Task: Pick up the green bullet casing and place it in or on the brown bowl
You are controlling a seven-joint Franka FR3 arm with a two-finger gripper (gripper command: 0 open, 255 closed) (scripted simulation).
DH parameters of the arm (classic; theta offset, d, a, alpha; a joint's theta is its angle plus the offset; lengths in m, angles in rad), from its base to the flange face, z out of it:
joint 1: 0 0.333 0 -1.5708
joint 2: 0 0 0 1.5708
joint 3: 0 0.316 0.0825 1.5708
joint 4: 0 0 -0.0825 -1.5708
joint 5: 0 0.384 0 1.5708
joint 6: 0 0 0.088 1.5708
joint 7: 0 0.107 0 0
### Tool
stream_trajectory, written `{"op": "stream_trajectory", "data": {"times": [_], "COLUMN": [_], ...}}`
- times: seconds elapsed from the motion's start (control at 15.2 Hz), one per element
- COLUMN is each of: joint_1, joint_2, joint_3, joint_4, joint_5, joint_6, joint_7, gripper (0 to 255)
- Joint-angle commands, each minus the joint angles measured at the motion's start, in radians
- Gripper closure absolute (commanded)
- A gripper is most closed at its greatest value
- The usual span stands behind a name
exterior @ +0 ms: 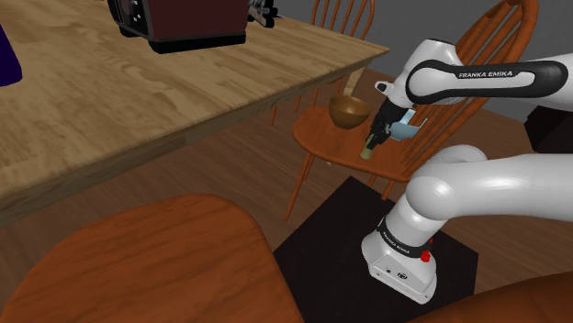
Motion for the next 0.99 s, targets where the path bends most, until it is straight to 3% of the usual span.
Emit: {"op": "stream_trajectory", "data": {"times": [0.0, 0.33, 0.92], "joint_1": [0.000, 0.000, 0.017], "joint_2": [0.000, 0.000, -0.061], "joint_3": [0.000, 0.000, 0.077], "joint_4": [0.000, 0.000, 0.086], "joint_5": [0.000, 0.000, 0.067], "joint_6": [0.000, 0.000, -0.143], "joint_7": [0.000, 0.000, 0.006], "gripper": [255, 255, 255]}}
